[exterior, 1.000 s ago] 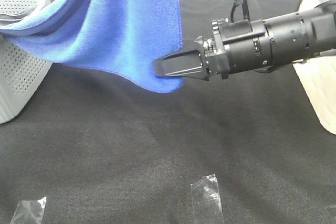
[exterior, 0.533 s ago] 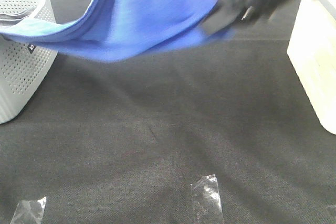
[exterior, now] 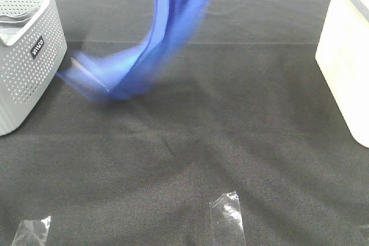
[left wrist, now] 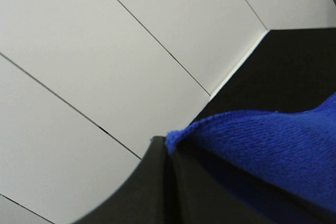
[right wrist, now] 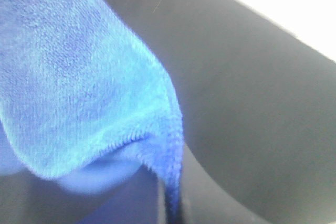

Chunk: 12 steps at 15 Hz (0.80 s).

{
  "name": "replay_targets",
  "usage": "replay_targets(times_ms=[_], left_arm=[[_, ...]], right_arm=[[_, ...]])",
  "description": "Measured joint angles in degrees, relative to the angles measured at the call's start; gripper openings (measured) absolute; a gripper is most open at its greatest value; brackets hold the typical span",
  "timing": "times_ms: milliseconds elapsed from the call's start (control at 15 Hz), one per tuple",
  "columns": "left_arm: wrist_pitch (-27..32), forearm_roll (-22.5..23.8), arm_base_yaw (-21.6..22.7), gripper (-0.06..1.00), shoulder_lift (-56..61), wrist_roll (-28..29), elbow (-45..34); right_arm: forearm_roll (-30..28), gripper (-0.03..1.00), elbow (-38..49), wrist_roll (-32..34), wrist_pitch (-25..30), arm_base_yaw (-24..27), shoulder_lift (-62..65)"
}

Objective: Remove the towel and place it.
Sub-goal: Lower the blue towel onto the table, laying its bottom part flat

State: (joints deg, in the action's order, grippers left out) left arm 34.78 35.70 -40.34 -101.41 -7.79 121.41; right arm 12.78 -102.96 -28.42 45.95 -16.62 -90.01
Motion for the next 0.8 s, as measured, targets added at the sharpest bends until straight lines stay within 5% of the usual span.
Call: replay_targets(times_ms=[267,600,667,800], left_arm=[[-12.03,0.00,4.87,0.00,-2.01,3.90,-0.06],[-25.21,1.83,8.77,0.00,-4.18,-0.92,-0.06],[-31.46,2.18,11.57,0.00,-5.67,-1.38,-0.06],[-37.93,2.18,15.01,0.00,-7.79,-1.43,-0.06]], right_arm=[[-0.86,0.00,-0.17,0.00,-9.45,0.00,-0.63],[-1.78,0.00,-0.17,-0.06,-21.77,0.00,-0.63],[-1.95,0.00,-1.49,-0.06,-26.13,0.00,-2.01],[-2.06,0.00,-3.72,-0.06,-26.99,0.00,-5.16]])
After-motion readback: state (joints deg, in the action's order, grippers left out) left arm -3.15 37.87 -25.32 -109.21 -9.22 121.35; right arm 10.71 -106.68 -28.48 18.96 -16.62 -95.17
